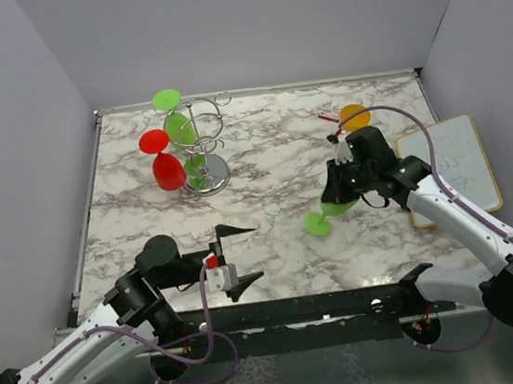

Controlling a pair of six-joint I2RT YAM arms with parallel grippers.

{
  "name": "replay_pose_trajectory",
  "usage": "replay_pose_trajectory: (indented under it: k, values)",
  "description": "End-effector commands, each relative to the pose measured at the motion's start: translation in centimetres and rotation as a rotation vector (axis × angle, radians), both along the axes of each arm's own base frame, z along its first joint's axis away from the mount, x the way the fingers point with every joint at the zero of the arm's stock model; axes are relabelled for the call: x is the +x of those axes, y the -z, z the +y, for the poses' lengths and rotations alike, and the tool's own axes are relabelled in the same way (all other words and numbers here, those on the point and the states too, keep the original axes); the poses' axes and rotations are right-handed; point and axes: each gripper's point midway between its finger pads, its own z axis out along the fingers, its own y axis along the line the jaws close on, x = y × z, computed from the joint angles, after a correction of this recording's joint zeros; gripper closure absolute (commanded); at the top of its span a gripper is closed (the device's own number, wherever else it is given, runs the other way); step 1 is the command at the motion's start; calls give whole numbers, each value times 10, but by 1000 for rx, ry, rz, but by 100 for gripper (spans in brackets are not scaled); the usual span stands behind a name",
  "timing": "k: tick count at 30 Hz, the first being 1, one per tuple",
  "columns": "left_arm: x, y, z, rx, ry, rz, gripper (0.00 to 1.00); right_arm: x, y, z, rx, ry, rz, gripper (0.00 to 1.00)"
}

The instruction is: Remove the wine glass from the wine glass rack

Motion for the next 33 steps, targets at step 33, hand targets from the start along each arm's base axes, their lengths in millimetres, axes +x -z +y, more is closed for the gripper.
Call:
replay_pose_trajectory:
  k: [33]
  values:
    - [45,-69,42,-216,-384,-49,1,176,31,-125,-396,751,-71,94]
